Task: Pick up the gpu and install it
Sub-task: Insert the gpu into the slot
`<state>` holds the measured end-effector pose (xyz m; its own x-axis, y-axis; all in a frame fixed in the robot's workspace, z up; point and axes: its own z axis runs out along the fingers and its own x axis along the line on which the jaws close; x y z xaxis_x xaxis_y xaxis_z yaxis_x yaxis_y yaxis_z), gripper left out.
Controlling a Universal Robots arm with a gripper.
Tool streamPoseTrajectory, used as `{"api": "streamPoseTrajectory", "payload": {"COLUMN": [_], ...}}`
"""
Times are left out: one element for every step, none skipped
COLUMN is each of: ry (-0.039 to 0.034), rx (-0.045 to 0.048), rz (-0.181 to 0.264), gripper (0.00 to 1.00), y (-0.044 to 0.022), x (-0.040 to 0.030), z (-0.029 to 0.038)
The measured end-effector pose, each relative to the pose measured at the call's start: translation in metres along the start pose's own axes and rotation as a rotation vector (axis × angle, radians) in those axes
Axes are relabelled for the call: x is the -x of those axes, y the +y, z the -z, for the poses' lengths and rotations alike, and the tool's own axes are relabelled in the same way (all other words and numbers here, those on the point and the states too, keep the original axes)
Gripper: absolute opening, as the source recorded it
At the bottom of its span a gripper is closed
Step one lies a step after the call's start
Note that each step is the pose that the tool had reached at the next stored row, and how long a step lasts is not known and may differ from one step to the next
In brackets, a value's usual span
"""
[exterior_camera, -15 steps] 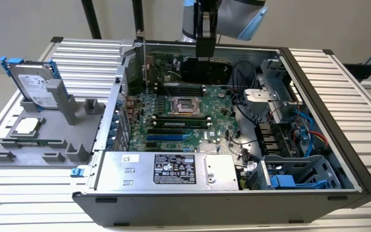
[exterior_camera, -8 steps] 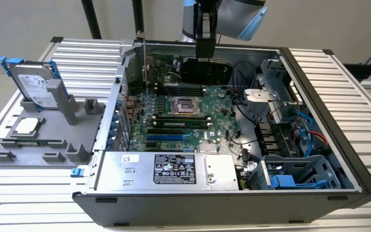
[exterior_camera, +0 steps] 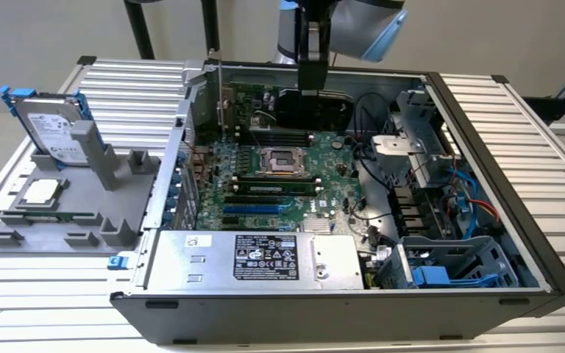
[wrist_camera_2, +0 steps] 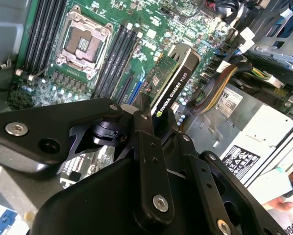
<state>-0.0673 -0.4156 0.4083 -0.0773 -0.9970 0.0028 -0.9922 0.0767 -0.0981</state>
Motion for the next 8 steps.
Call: {"api": "streamPoseTrajectory", "payload": {"ry": [0.0005,0.0011,0.0016,0.0018,0.0023,0.003,0.0036,0.0041], "rx": [-0.0001,-0.0002,-0.0002,-0.0002,-0.0003,-0.0003,-0.0003,-0.0004], "rz": [0.0,0.0,0.0,0.0,0.0,0.0,0.0,0.0], "gripper": [0.0,0.0,0.0,0.0,0.0,0.0,0.0,0.0], "y": [0.0,0.0001,0.0001,0.0002,0.0004,0.0006,0.0008,0.0011], "x": [0.0,0.0,0.0,0.0,0.0,0.0,0.0,0.0], "z": [-0.0004,-0.0008,-0.0013,-0.0017,-0.0023,-0.0029,-0.0034,-0.004]}}
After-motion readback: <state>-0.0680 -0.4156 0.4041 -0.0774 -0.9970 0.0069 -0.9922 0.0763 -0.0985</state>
